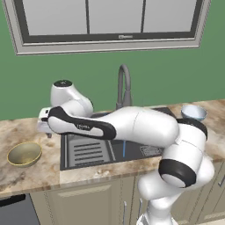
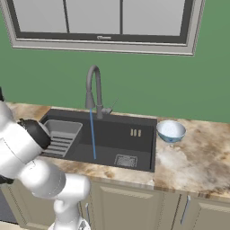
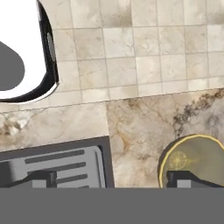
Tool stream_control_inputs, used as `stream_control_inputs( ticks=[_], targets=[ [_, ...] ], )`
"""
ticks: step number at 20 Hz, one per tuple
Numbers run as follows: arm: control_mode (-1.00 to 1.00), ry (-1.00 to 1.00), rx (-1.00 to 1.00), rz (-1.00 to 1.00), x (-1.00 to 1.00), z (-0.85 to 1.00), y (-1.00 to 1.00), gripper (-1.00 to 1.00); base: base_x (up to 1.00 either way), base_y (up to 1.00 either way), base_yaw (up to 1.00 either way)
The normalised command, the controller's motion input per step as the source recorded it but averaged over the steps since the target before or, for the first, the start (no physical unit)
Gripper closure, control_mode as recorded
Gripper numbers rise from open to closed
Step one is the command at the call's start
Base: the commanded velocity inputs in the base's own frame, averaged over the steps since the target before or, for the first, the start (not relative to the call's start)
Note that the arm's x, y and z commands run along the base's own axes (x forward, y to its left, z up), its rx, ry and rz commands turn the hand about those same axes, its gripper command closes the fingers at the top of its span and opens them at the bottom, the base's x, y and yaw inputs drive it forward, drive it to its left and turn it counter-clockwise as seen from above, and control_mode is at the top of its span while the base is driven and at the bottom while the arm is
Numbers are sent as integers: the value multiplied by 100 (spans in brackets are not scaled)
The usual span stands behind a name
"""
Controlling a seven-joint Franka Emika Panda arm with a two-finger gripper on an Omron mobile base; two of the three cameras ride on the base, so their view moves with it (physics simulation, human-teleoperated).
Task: Rinse each bowl for a few seconds and place them down in the sink or on the counter.
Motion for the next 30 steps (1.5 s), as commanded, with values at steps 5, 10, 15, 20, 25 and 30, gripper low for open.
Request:
stream_control_inputs(
  ticks=[5,10,15,20,25,30],
  targets=[
    [-100,0,0,9,12,-25,35,-100,0,0,0],
    [-100,0,0,6,14,-24,33,-100,0,0,0],
    [-100,0,0,4,10,-22,25,-100,0,0,0],
    [-100,0,0,0,2,-17,4,-100,0,0,0],
    [-100,0,0,0,6,-21,4,-100,0,0,0],
    [-100,0,0,0,7,-22,0,-100,0,0,0]
  ],
)
